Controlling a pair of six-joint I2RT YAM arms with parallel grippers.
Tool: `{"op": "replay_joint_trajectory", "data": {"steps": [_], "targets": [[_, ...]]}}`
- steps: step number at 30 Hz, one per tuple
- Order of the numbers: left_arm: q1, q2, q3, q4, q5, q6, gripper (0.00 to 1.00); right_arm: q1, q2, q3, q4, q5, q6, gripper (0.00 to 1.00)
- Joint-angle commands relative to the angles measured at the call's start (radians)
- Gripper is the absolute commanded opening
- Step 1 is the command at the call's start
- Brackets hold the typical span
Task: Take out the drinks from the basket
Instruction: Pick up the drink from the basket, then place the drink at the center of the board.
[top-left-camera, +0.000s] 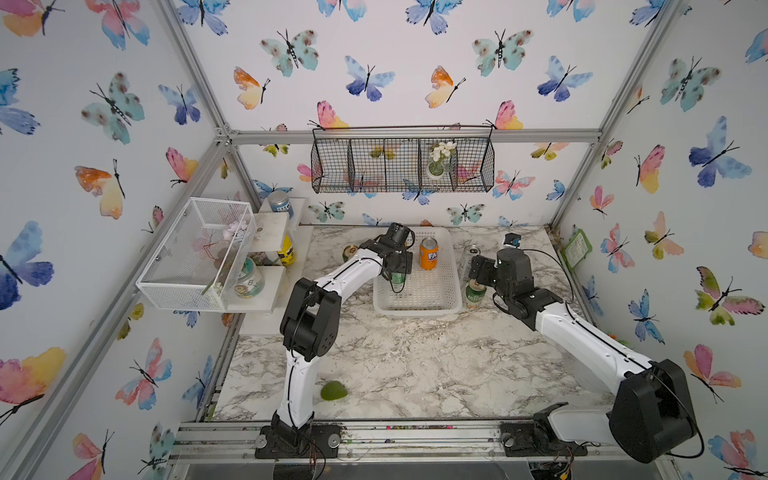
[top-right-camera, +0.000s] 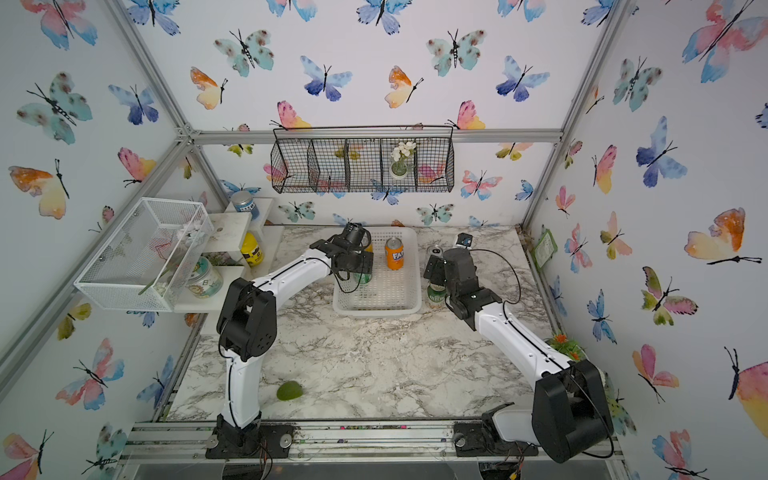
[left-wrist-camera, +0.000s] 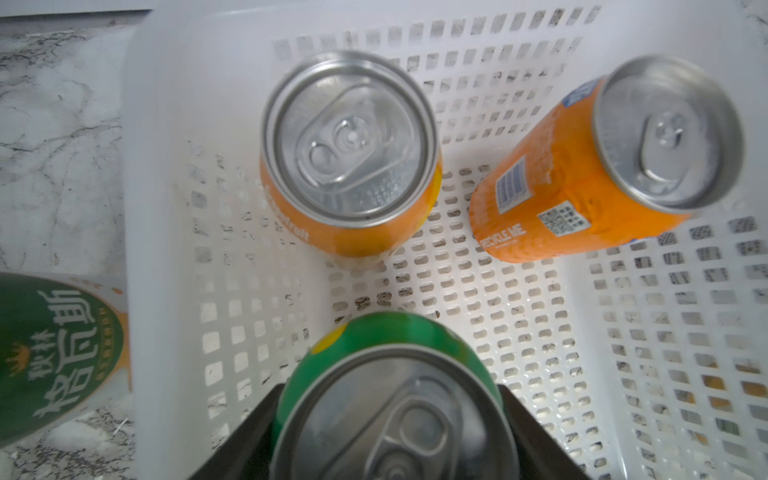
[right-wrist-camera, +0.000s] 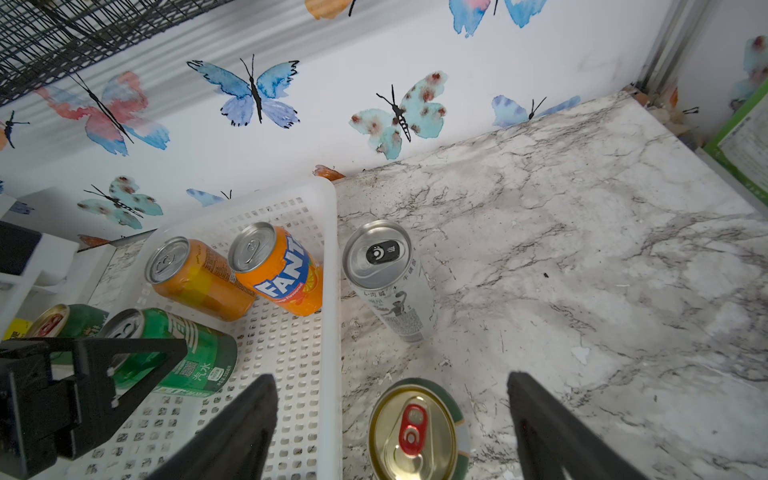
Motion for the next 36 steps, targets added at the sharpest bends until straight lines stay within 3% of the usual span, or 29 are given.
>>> {"op": "replay_joint_trajectory", "data": {"steps": [1,14,23,27,36], "targets": [[0.007,-0.148,0.047,0.015,0.012,0.011,0.63,0.000,-0.002,0.003,0.011,0.002,-0.011,0.89],[0.059,-0.480,-0.074,-0.062,0.003,0.010,0.63,-0.001,0.001,-0.001,0.017,-0.010,-0.005,0.89],[0.203,-0.686,-0.419,0.041,-0.039,-0.053,0.62,0.000,0.002,-0.006,0.024,-0.019,0.001,0.89],[0.241,-0.686,-0.560,0.140,-0.021,-0.100,0.62,0.000,0.008,-0.005,0.025,-0.022,0.000,0.89],[0.236,-0.533,-0.587,0.207,0.042,-0.166,0.61,0.000,0.007,-0.012,0.024,-0.023,0.002,0.89]]}}
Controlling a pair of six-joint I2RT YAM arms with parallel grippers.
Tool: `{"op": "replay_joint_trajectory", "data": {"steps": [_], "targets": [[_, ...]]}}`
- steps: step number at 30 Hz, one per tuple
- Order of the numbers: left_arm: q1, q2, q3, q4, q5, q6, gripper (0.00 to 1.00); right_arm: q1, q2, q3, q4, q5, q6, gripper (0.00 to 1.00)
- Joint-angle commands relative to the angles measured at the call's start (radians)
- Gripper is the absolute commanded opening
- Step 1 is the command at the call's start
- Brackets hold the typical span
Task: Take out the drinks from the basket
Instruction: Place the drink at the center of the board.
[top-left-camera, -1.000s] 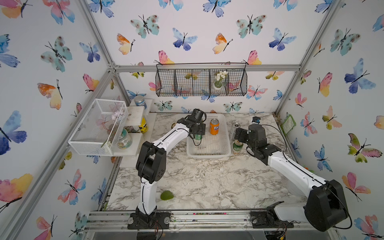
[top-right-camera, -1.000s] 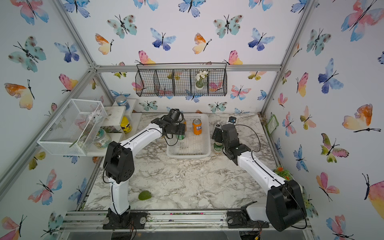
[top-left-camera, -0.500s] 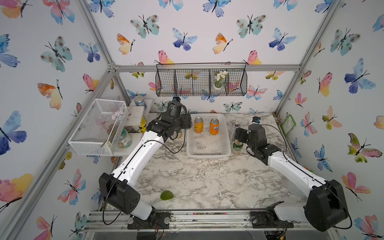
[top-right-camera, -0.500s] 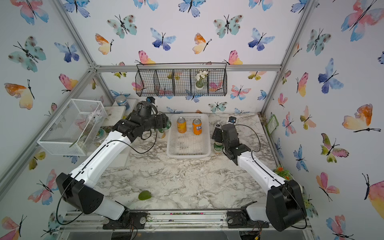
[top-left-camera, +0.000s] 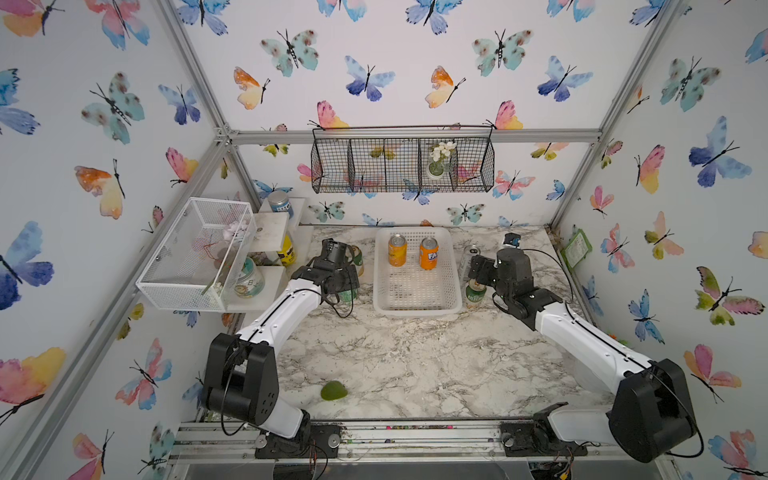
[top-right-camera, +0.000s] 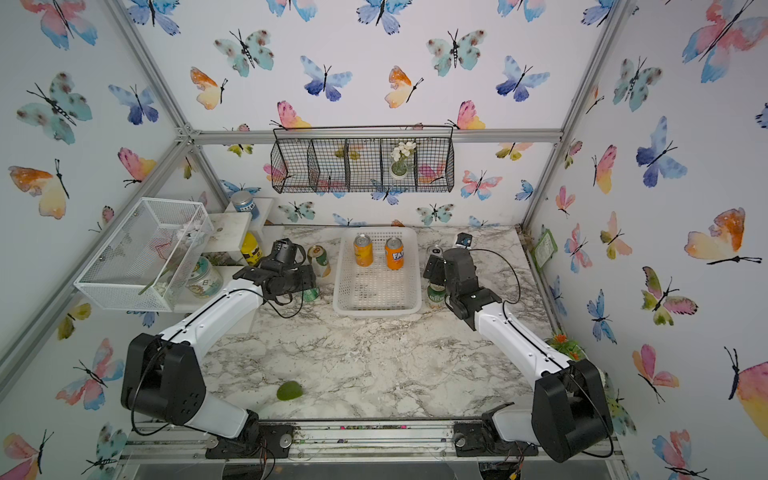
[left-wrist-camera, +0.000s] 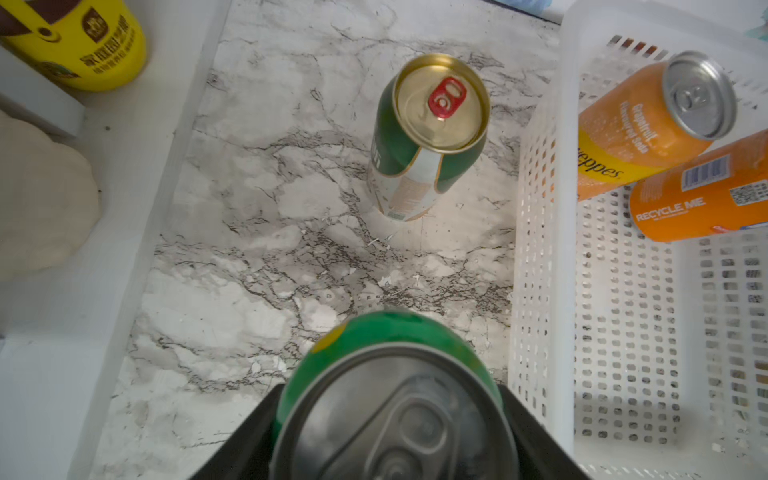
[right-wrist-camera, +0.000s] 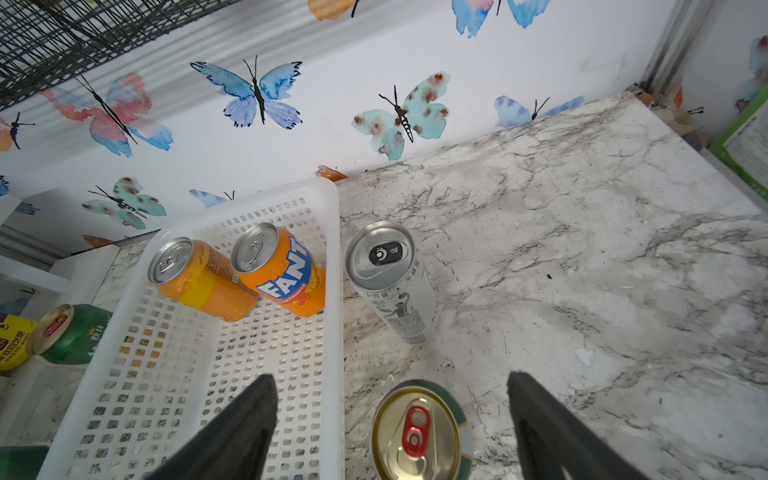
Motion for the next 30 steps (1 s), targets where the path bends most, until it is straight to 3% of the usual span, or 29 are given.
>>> {"op": "replay_joint_trajectory", "data": {"steps": [1,10,19,30], "targets": [[-0.010,0.020,0.019,0.136,0.032,-0.037,0.61,0.000,0.004,-0.011,0.015,-0.014,0.001,0.89],[-0.040,0.111,0.033,0.156,-0.014,-0.028,0.63,0.000,0.005,-0.012,0.015,-0.016,0.002,0.89],[-0.050,0.140,0.019,0.165,-0.027,-0.030,0.72,-0.001,0.000,-0.016,0.017,-0.009,0.002,0.89],[-0.054,0.164,0.013,0.164,-0.037,-0.021,0.76,-0.001,0.005,-0.017,0.015,-0.005,0.004,0.89]]}}
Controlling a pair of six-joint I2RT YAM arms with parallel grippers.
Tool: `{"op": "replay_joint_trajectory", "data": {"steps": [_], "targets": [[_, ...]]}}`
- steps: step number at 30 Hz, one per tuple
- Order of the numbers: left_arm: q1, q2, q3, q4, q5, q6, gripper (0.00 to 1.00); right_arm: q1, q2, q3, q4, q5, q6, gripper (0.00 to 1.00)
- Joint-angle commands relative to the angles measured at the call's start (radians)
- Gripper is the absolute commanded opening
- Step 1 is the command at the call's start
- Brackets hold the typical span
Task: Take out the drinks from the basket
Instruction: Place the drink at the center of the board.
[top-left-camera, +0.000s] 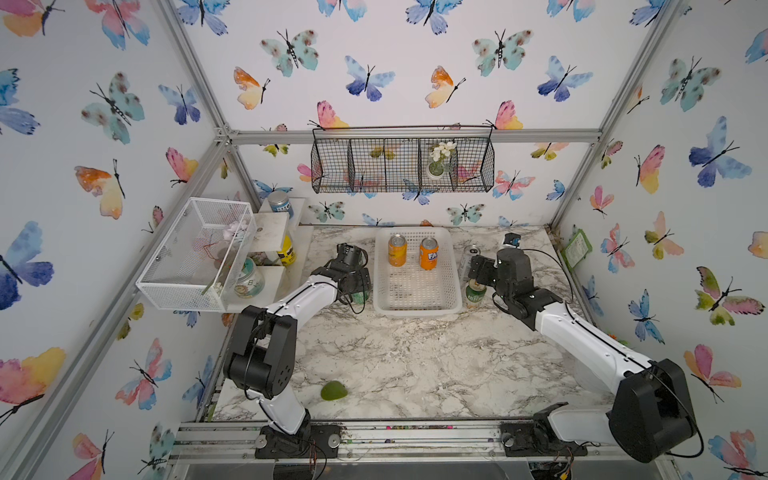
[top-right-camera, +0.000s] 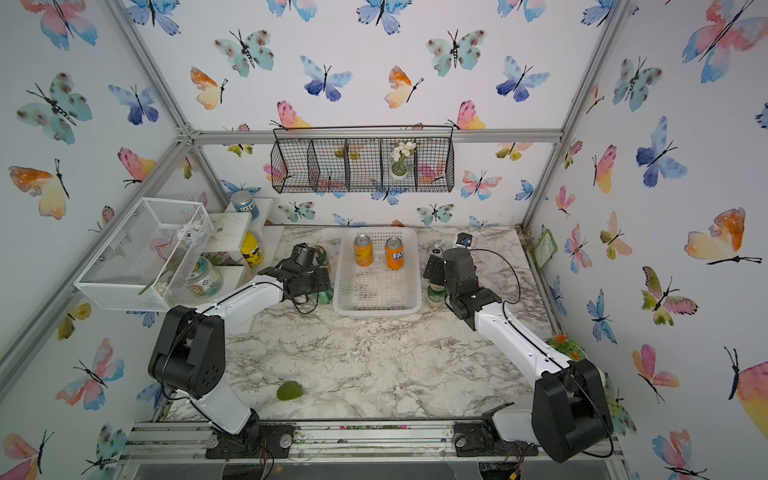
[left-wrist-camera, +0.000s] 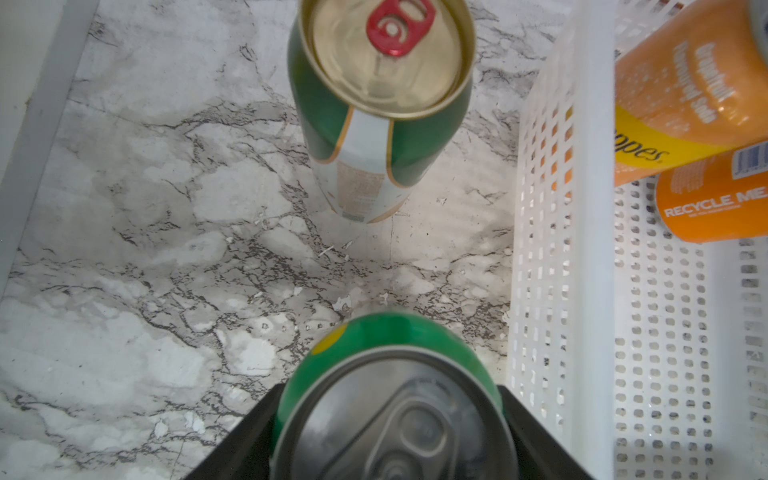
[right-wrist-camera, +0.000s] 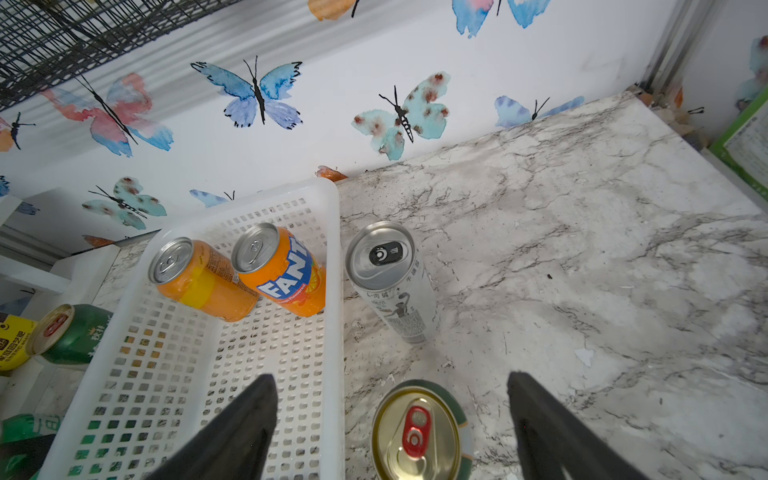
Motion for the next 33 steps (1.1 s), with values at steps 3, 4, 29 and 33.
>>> {"op": "replay_joint_trajectory", "data": {"steps": [3,4,29,33], "targets": [[-0.007,0.009,0.012,0.042,-0.041,0.005,0.82,0.000,0.001,-0.021,0.017,0.002,0.004,0.89],[-0.007,0.010,0.014,0.040,-0.042,0.007,0.84,0.000,0.001,-0.020,0.017,0.001,0.004,0.89],[-0.005,-0.219,0.038,-0.044,-0.051,0.016,0.99,0.001,0.081,0.066,-0.010,-0.089,-0.034,0.89],[-0.006,-0.274,0.058,-0.043,-0.048,0.041,0.99,0.014,0.171,0.145,0.008,-0.190,-0.024,0.88]]}}
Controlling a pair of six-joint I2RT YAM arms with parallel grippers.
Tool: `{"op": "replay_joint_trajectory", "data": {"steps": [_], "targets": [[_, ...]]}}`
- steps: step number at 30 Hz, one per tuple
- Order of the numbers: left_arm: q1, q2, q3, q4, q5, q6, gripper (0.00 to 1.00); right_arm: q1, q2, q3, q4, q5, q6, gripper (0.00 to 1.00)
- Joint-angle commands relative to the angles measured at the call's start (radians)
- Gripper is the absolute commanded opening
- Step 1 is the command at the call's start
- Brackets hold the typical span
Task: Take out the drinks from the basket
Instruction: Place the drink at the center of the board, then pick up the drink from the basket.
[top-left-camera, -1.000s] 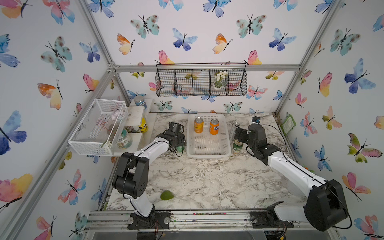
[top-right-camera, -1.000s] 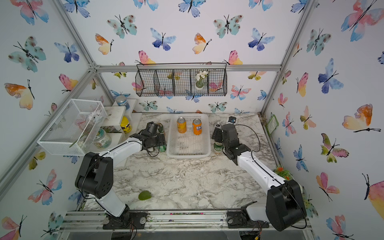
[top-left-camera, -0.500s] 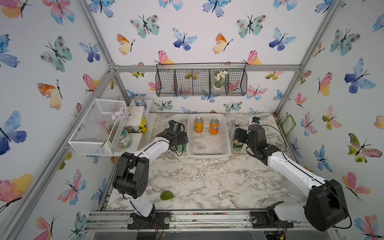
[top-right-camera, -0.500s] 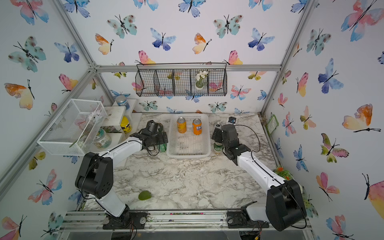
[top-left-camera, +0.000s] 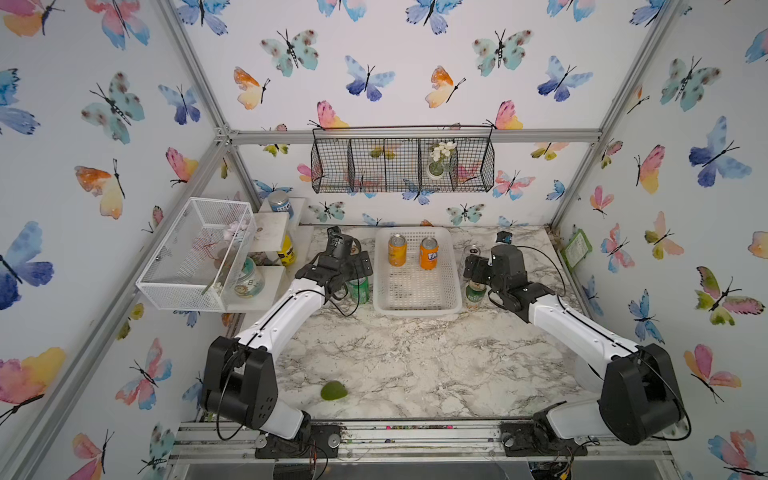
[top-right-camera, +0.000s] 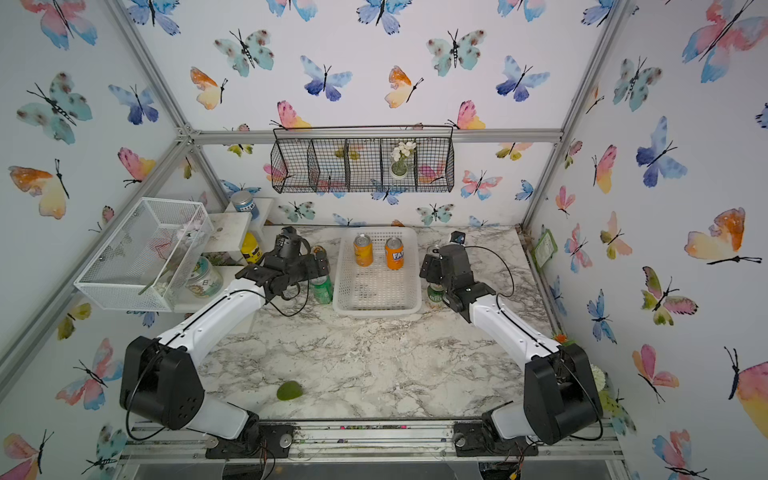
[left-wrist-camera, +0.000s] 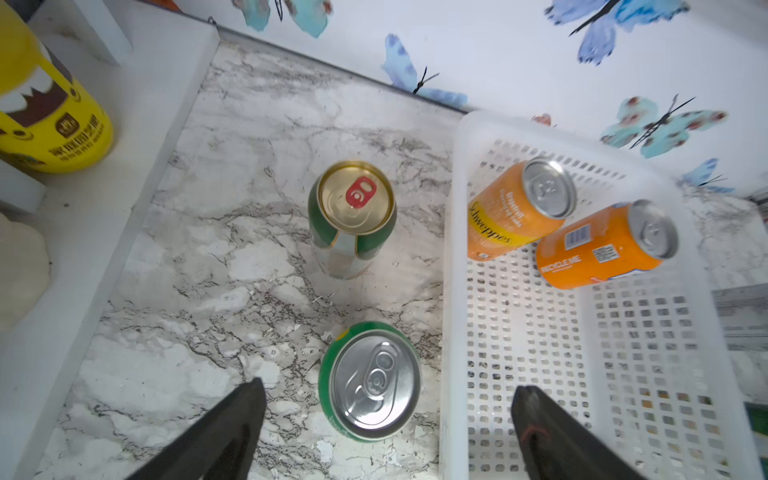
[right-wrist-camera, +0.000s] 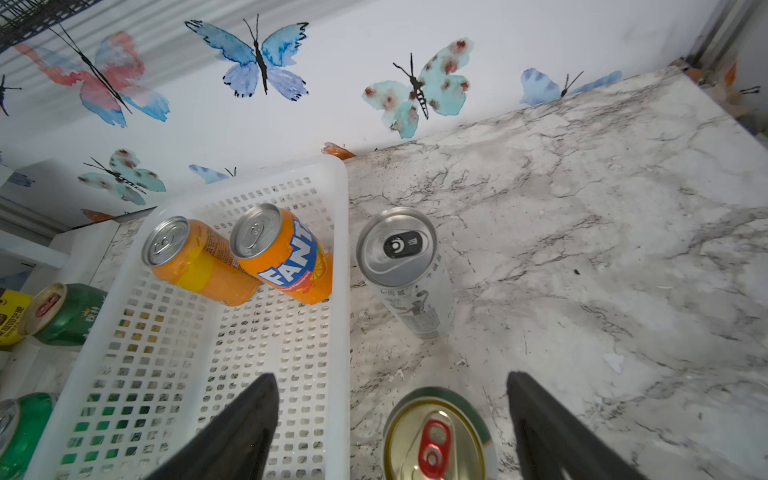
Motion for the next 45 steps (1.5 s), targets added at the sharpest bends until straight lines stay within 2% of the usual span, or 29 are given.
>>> {"op": "replay_joint_trajectory", "data": {"steps": [1,10,18,24,35,45], "targets": [[0.001,-0.048,0.025,-0.017,-0.030,0.034,0.99,0.024,0.069,0.086,0.009,-0.102,-0.014,0.88],[0.013,-0.087,-0.025,0.006,-0.010,0.047,0.99,0.047,0.310,0.352,-0.104,-0.142,-0.070,0.86],[0.023,-0.088,-0.045,0.006,-0.012,0.045,0.99,0.067,0.500,0.564,-0.189,-0.122,-0.107,0.86],[0.030,-0.088,-0.053,0.006,-0.008,0.039,0.99,0.068,0.612,0.684,-0.184,-0.138,-0.126,0.86],[0.036,-0.083,-0.055,0.011,0.014,0.033,0.99,0.068,0.747,0.810,-0.204,-0.143,-0.139,0.86],[0.044,-0.072,-0.054,0.013,0.040,0.025,0.99,0.071,0.819,0.851,-0.243,-0.167,-0.147,0.85]]}}
